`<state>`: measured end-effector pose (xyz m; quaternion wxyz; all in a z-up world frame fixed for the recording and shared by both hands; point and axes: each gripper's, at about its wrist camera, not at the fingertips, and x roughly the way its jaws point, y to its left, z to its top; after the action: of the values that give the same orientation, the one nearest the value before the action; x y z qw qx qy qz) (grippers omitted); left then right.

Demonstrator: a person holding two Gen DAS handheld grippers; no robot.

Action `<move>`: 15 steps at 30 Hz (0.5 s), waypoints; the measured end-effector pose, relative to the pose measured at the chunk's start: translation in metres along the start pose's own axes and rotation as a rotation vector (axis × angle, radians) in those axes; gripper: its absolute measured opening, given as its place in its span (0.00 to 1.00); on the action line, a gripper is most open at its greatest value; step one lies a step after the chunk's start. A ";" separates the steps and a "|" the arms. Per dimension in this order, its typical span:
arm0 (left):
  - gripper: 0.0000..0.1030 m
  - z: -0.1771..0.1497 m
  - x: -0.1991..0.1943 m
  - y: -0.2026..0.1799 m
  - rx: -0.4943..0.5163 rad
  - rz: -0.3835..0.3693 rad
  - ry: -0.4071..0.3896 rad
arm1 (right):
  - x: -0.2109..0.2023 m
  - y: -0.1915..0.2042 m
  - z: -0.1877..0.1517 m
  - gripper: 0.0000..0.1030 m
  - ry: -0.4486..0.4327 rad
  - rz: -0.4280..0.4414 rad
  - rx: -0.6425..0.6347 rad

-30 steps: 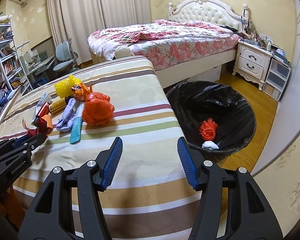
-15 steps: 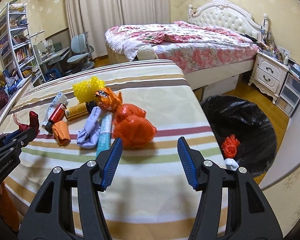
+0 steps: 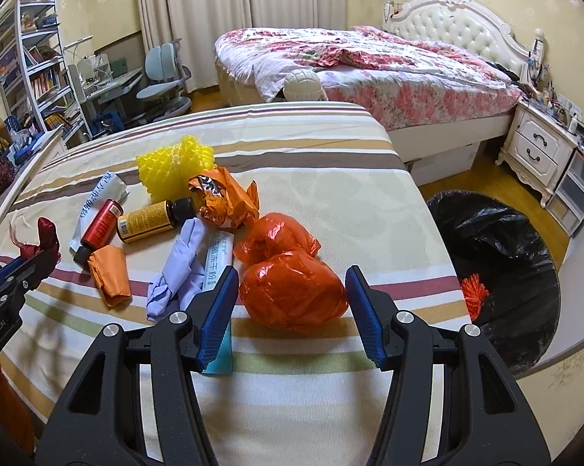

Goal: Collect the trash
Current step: 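Grasp the orange plastic bags with the right gripper while the left gripper holds the cloth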

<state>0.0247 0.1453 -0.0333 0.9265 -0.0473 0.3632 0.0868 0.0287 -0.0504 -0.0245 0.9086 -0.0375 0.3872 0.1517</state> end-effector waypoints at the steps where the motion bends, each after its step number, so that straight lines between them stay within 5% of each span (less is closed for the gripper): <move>1: 0.28 0.000 0.001 0.000 0.000 -0.003 0.001 | 0.002 0.001 0.000 0.53 0.005 -0.001 -0.001; 6: 0.28 0.002 0.005 -0.004 -0.001 -0.014 0.005 | 0.002 0.000 -0.001 0.43 0.009 -0.003 -0.006; 15: 0.28 0.003 -0.005 -0.021 0.026 -0.050 -0.023 | -0.025 -0.010 -0.002 0.42 -0.058 -0.027 0.012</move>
<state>0.0273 0.1242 -0.0271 0.9330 -0.0433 0.3522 0.0596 0.0145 -0.0661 -0.0086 0.9217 -0.0329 0.3610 0.1382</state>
